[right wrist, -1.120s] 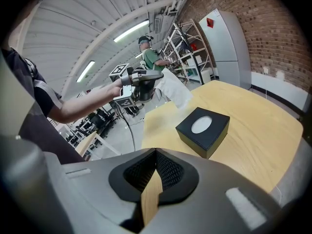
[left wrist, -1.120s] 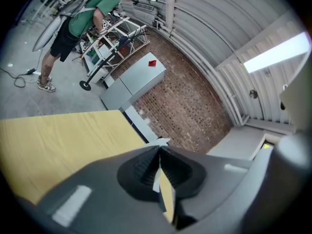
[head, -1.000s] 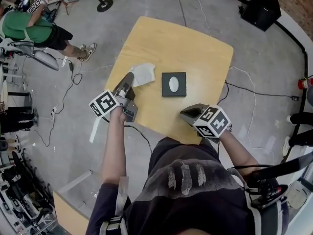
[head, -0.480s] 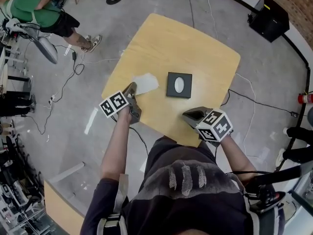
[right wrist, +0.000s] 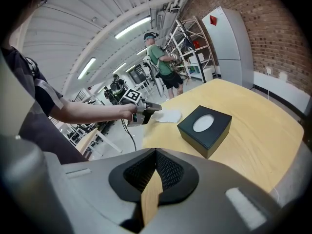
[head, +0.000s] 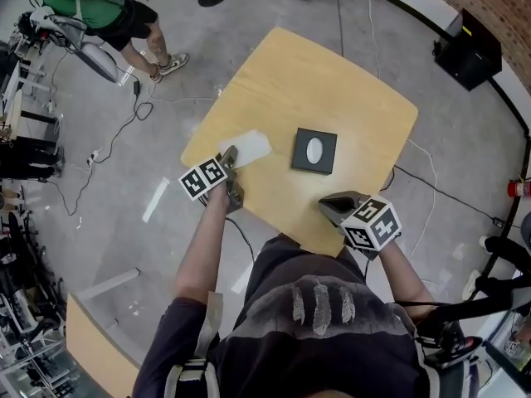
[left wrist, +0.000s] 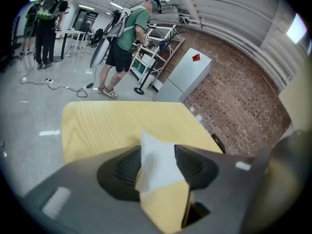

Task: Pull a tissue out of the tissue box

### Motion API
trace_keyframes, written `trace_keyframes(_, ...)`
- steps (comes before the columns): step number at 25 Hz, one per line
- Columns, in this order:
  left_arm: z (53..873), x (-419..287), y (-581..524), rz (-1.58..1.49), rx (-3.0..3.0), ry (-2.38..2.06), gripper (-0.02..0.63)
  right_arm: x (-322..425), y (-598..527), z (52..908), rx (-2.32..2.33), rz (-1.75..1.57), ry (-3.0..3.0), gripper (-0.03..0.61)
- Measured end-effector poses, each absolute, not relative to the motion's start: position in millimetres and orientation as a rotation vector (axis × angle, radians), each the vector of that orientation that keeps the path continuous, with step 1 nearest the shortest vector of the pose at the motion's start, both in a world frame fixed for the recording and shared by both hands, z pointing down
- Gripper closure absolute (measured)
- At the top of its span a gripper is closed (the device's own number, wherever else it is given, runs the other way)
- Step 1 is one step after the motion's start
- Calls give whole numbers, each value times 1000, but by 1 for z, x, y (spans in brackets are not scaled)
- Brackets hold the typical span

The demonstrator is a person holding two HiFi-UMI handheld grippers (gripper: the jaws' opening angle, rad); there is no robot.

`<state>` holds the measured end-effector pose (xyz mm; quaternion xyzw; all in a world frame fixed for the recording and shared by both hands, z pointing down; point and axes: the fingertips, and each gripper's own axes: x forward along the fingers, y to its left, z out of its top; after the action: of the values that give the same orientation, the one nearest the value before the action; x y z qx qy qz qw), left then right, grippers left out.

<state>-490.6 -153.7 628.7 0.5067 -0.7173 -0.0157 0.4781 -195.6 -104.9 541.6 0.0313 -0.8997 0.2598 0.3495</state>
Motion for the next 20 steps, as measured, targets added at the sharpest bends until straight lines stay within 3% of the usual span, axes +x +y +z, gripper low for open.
trace_keyframes(4, 641, -490, -150, 48, 1235, -1735, 288, -193, -107, 539, 84, 666, -2332, 580)
trace_keyframes(12, 654, -495, -143, 309, 1270, -1728, 144, -196, -104, 539, 80, 656, -2331, 580)
trace_keyframes(20, 627, -511, -139, 328, 1302, -1843, 115, -197, -104, 538, 87, 651, -2365, 580)
